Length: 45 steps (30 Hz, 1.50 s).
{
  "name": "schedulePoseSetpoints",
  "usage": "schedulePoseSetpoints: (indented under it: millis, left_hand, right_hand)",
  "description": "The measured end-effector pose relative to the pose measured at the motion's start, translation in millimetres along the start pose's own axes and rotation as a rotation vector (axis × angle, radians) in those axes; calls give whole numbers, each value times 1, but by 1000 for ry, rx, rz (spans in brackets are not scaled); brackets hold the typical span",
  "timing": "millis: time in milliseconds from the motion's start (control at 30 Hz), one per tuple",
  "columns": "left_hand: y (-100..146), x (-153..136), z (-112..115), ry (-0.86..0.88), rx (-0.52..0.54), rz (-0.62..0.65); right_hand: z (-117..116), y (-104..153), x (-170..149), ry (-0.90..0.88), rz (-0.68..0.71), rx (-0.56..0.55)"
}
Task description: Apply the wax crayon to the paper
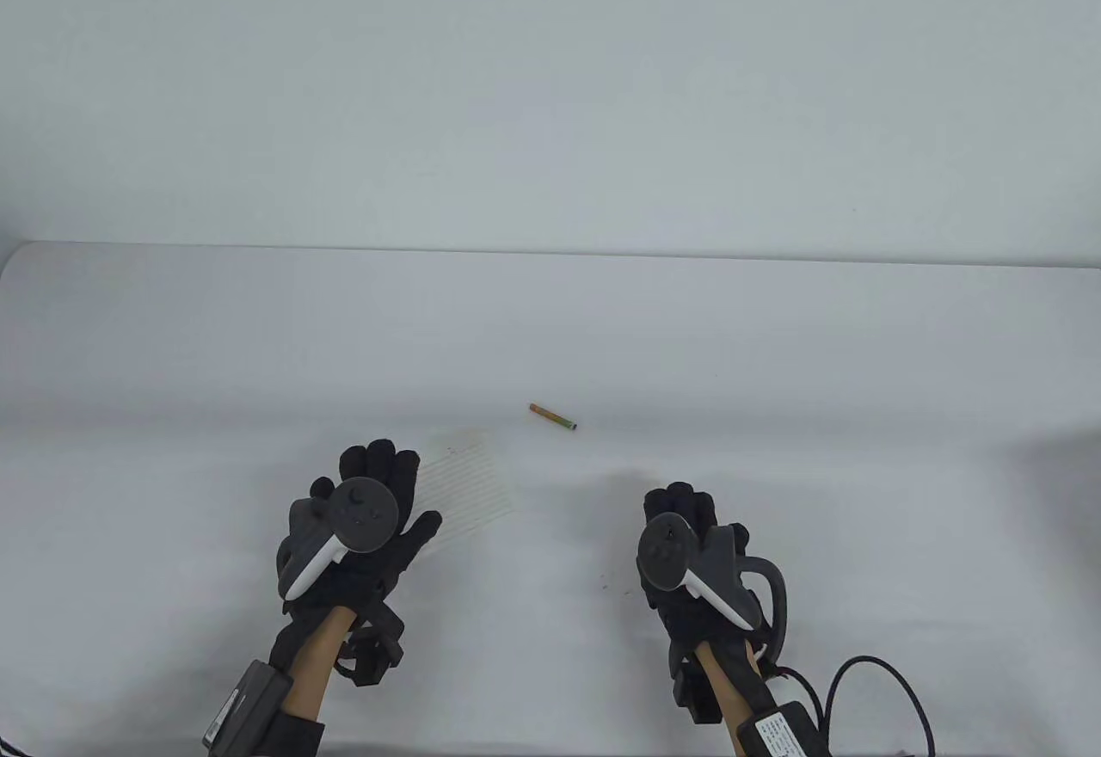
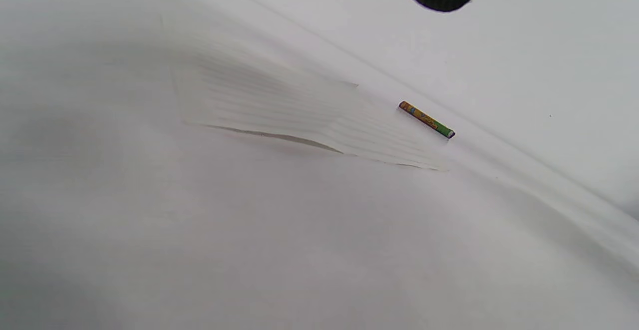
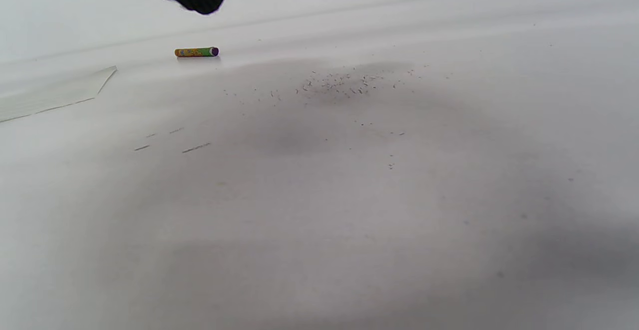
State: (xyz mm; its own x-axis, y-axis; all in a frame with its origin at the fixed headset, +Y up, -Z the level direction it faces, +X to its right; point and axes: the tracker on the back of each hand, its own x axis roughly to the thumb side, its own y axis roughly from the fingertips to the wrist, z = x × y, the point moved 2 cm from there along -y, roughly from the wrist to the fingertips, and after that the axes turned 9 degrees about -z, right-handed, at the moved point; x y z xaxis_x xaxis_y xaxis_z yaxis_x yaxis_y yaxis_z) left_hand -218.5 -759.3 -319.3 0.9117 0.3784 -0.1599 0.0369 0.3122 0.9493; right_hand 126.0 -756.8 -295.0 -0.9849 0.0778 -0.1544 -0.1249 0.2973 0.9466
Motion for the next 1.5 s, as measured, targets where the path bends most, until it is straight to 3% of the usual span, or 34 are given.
schedulePoseSetpoints:
  millis: [867,1500]
  left_hand:
    - [-2,1,3,-24,-19,-10]
    - [3,14,4,-63,-25,55]
  right_hand:
    - [6,1,-3,-17,8,-19]
    - [9,-1,-7,-40,2,-50]
